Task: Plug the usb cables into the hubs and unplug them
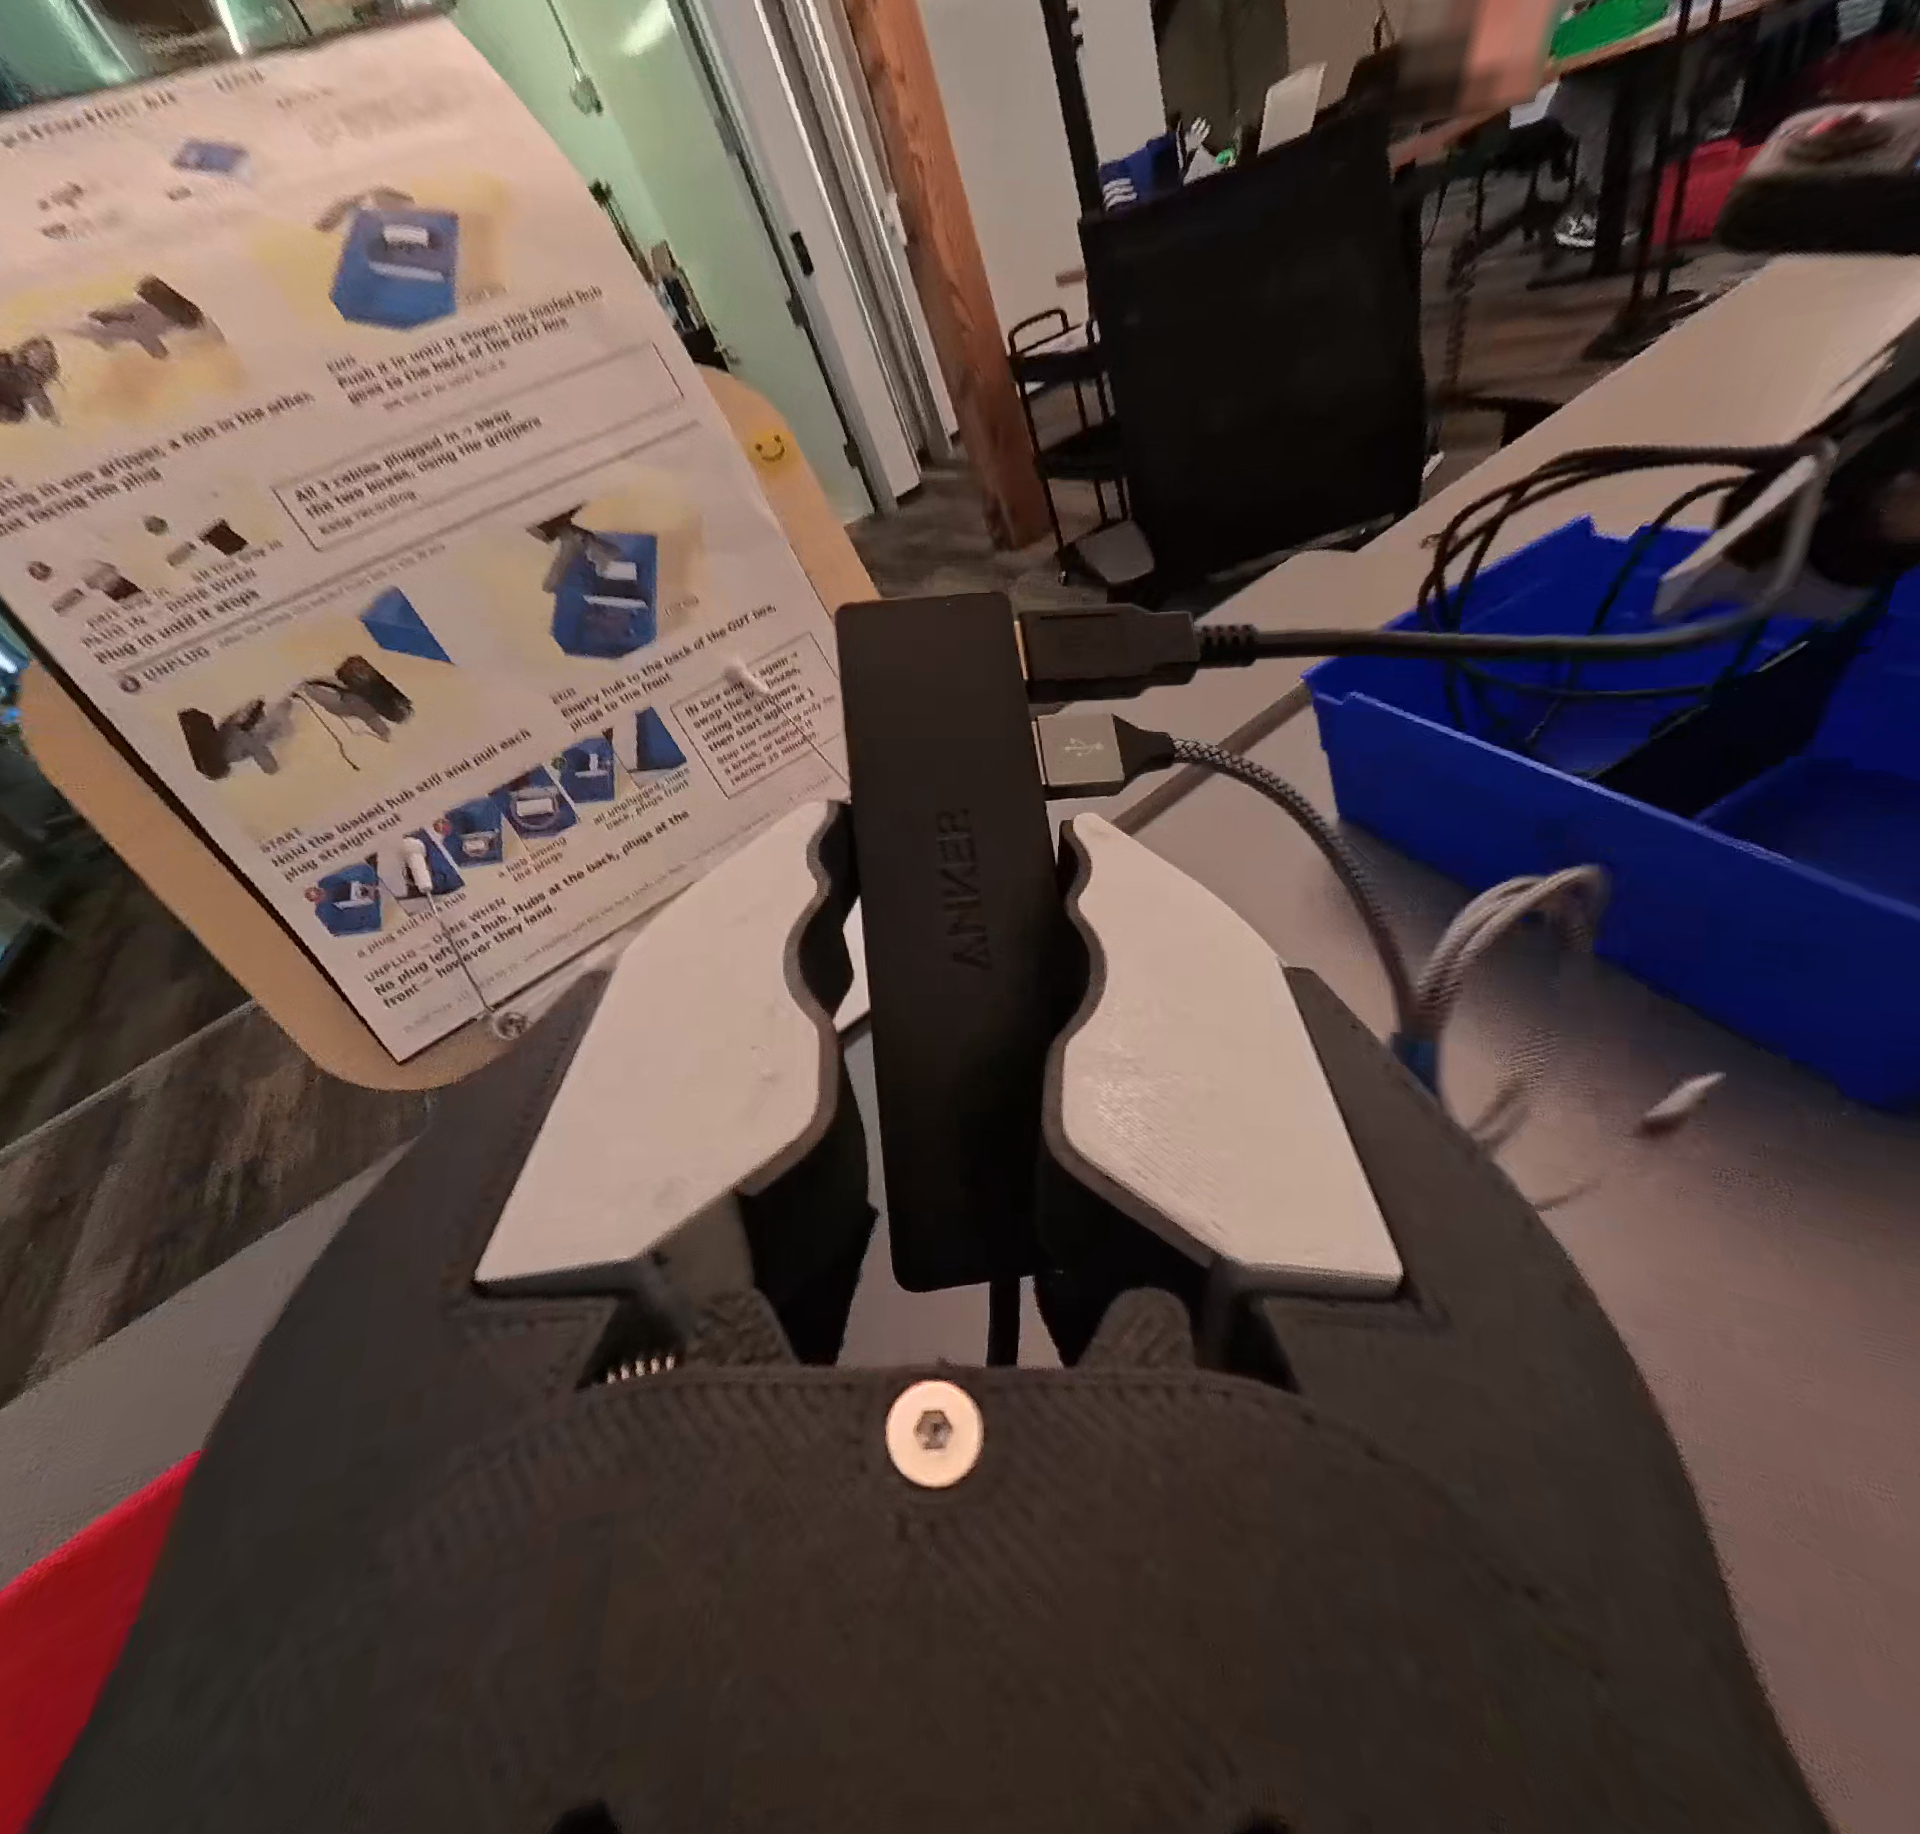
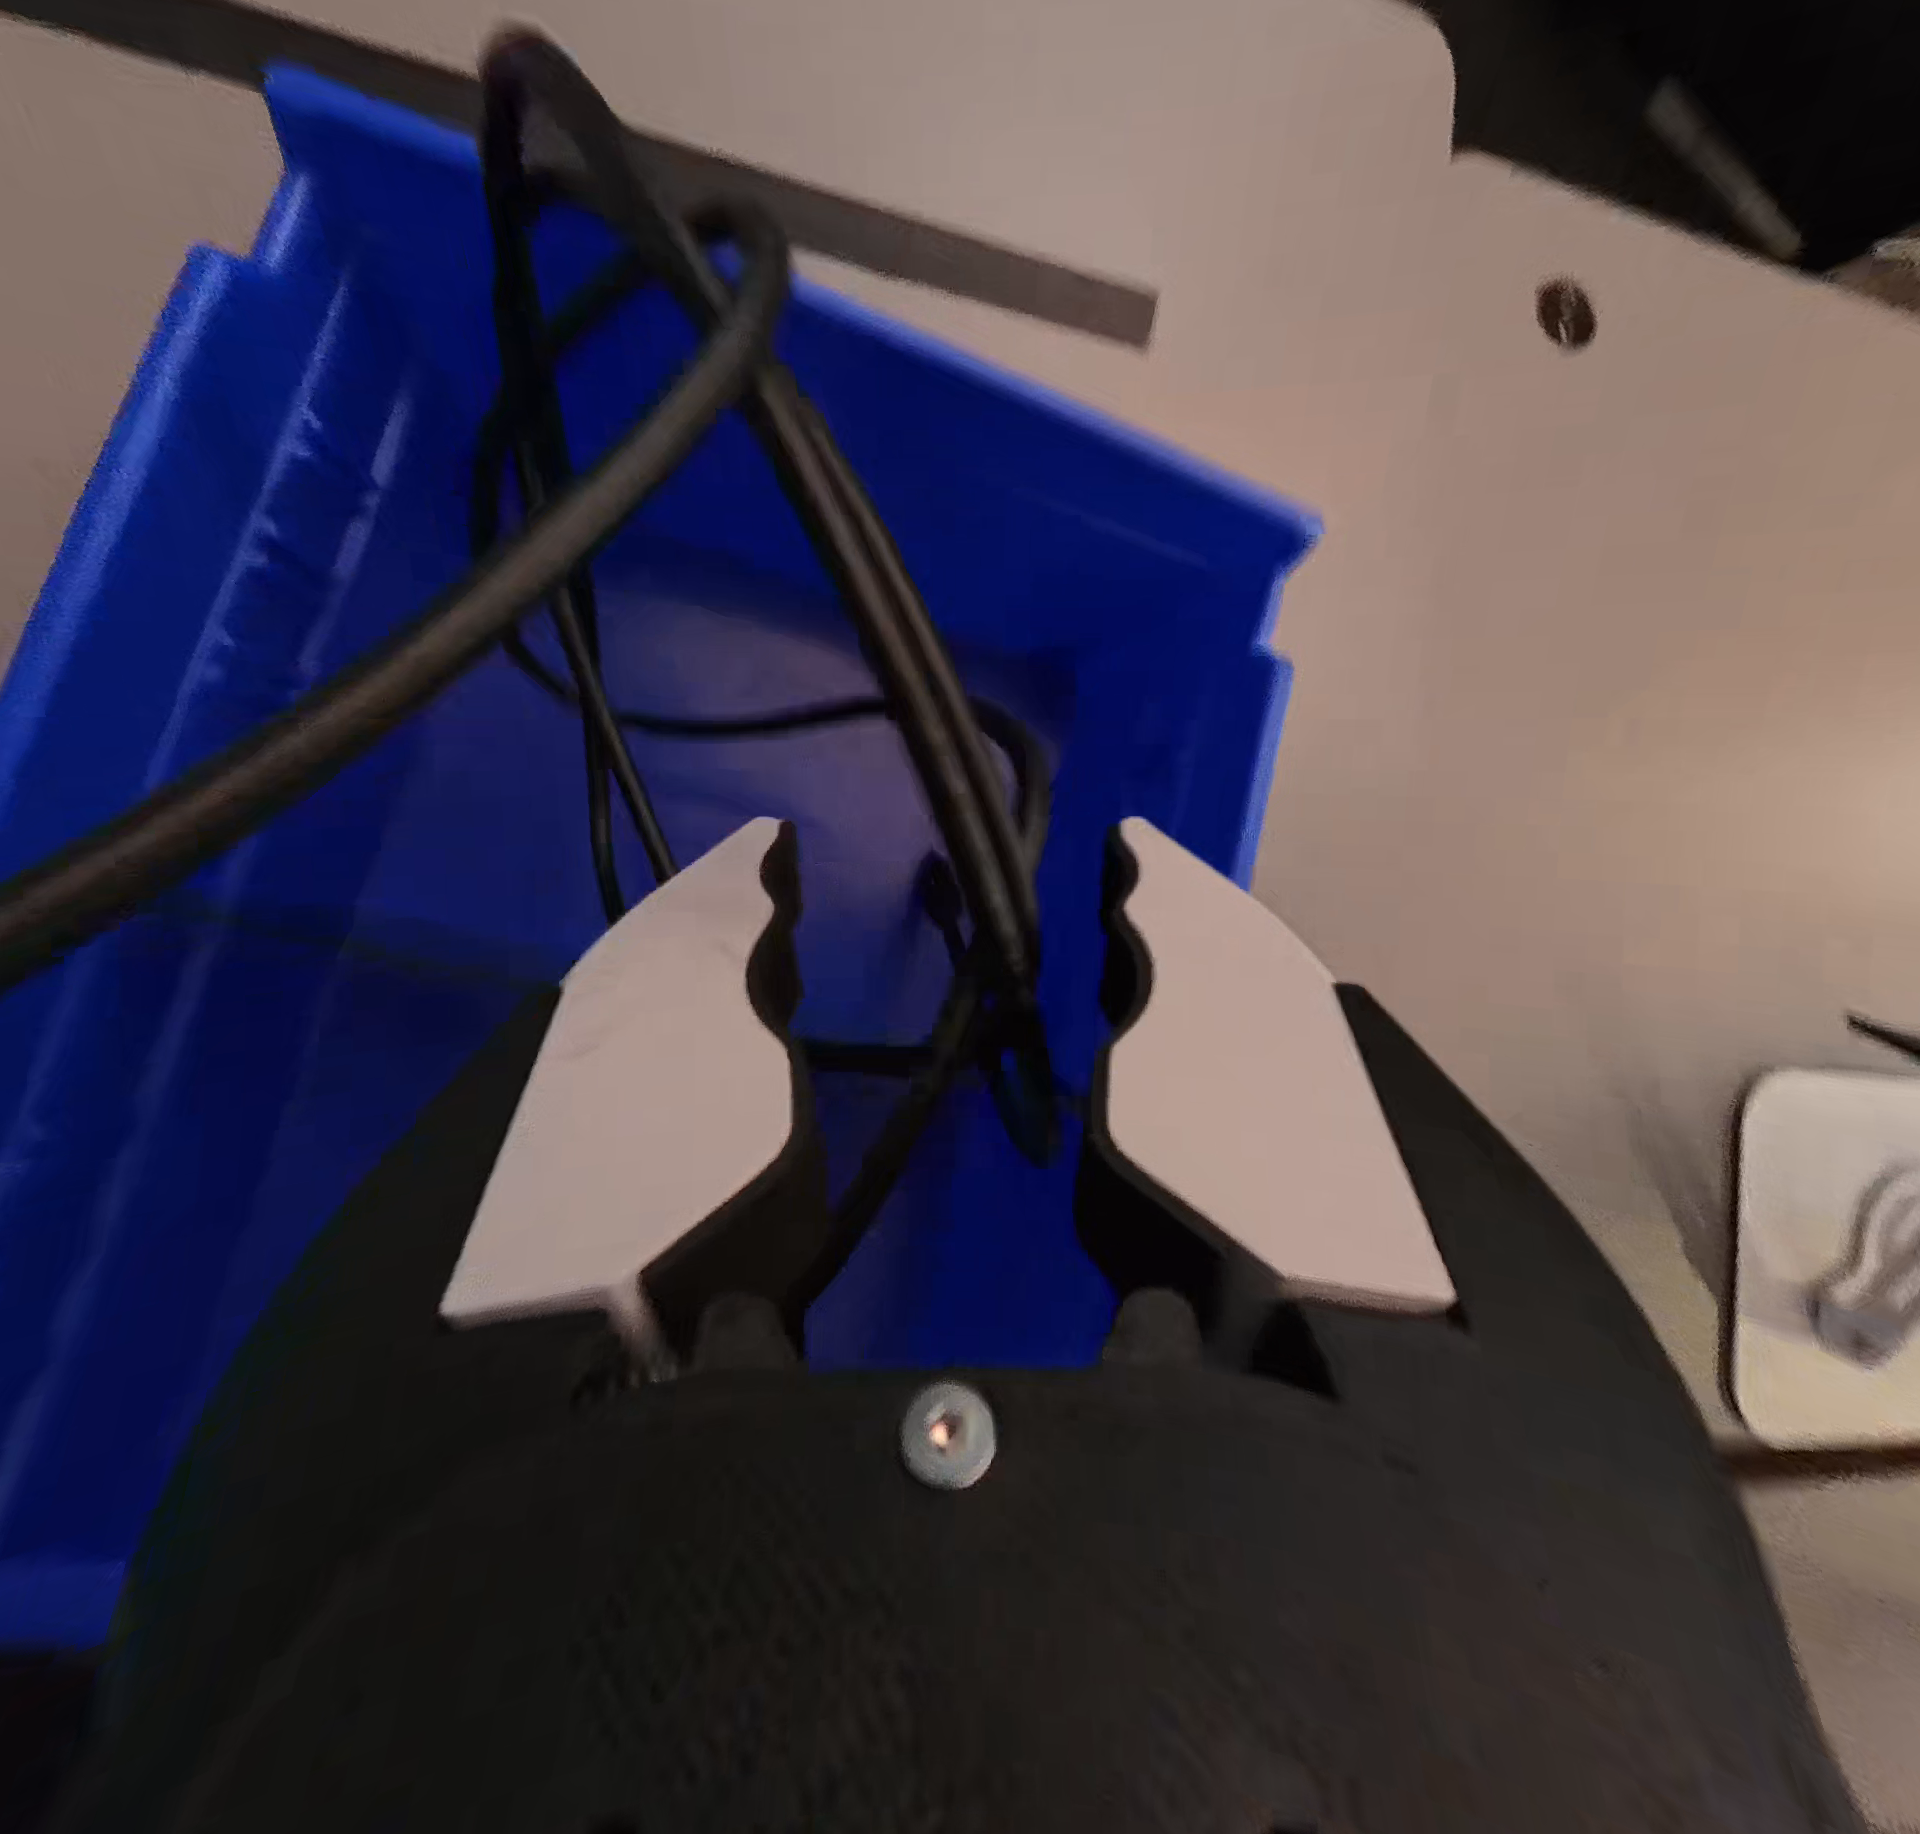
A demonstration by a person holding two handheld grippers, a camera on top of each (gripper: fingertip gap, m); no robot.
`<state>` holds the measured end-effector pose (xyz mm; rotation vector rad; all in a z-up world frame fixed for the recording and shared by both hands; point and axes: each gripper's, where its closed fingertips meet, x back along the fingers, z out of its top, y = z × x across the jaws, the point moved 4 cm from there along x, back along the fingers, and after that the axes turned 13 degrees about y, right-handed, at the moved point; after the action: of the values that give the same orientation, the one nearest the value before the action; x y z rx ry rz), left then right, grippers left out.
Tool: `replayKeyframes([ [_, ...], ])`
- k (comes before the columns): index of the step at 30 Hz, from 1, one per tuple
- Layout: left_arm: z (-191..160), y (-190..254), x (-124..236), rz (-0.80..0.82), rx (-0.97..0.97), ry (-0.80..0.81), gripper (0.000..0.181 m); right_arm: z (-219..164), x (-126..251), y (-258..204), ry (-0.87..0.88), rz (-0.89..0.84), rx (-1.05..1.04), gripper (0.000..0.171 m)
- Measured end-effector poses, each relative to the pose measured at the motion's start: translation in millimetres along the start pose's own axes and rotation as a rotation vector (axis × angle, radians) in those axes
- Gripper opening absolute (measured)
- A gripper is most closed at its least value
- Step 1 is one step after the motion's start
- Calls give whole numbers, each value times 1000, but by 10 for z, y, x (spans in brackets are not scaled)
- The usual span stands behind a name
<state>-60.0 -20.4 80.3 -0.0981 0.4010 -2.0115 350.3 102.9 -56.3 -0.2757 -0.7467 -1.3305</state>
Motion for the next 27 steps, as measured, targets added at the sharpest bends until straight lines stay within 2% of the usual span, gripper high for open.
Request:
replayKeyframes([
  [1,-21,-6,-37,0,5,-14,36,-64,94,19,-50,-14,3,59],
  [4,-20,-74,-145,9,-13,-57,36,-229,439,4,-145,-18,47,62],
  [7,79,-124,-223,-15,-9,-78,36,-224,584,-57,-101,68,40,61],
  [8,123,-136,-242,-26,-8,-78,36,-180,520,-28,-64,76,44,56],
  [11,231,-166,-272,-42,-28,-87,36,49,136,208,101,-51,76,49],
  [12,253,-164,-276,-46,-42,-93,36,55,29,162,117,-15,81,49],
  [17,293,-86,-260,-54,-128,-127,36,-221,-130,101,-97,3,113,72],
  [19,304,-48,-261,-65,-136,-132,36,-324,-74,50,-159,57,68,72],
  [21,308,-21,-272,-76,-134,-139,36,-401,-16,-14,-199,126,-24,58],
  [22,306,-9,-279,-82,-134,-144,36,-406,-9,-37,-203,174,-73,58],
  [23,301,2,-284,-86,-134,-151,36,-408,-13,-63,-202,223,-133,60],
  [25,295,17,-288,-88,-137,-157,36,-365,-34,-71,-175,295,-254,81],
  [27,283,33,-290,-93,-133,-160,36,-242,-53,-11,-102,306,-394,81],
])
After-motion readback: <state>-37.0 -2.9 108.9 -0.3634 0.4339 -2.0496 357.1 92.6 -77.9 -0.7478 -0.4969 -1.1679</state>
